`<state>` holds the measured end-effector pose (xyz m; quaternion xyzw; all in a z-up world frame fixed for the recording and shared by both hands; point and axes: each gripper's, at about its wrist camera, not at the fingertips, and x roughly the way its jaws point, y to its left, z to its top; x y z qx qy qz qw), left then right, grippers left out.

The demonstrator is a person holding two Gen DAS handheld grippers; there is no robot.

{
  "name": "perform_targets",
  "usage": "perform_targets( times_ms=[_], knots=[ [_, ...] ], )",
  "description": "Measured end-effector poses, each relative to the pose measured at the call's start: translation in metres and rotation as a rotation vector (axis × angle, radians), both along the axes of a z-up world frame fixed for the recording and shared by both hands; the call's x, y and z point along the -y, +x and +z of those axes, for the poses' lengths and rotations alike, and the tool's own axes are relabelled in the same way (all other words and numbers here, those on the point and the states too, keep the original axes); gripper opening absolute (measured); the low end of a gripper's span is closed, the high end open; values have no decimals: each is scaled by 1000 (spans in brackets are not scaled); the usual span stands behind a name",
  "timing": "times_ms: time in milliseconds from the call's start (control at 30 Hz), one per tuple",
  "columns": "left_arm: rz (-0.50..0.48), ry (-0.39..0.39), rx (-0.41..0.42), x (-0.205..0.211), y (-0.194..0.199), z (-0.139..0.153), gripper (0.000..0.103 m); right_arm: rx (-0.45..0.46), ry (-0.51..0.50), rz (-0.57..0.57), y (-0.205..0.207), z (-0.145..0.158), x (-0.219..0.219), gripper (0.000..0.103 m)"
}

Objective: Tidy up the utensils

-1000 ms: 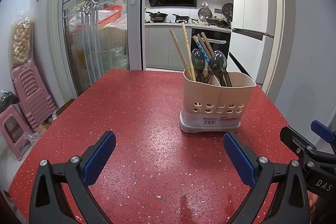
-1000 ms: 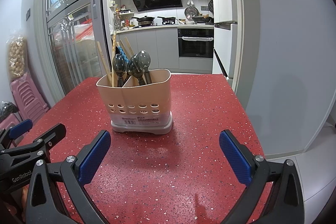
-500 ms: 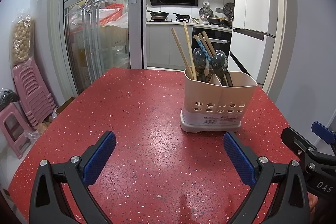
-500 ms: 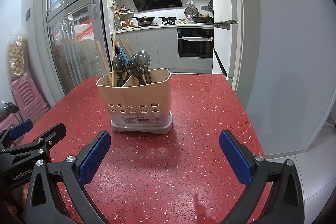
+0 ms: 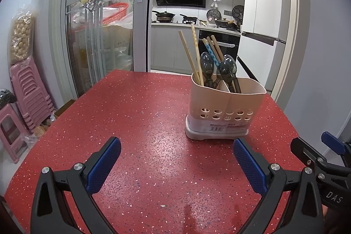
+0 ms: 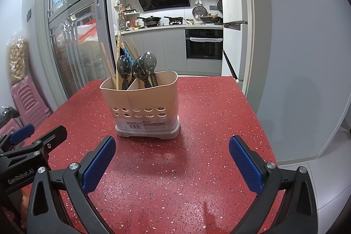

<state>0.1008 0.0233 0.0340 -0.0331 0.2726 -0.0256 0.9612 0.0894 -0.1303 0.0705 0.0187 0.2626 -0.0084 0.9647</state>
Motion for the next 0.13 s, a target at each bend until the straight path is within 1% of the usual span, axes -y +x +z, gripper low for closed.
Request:
perform_targets(
  times_ms=[133],
  knots=[
    [5, 1, -4, 0, 1, -1, 103, 0, 0, 1, 0, 0, 0, 103]
  ],
)
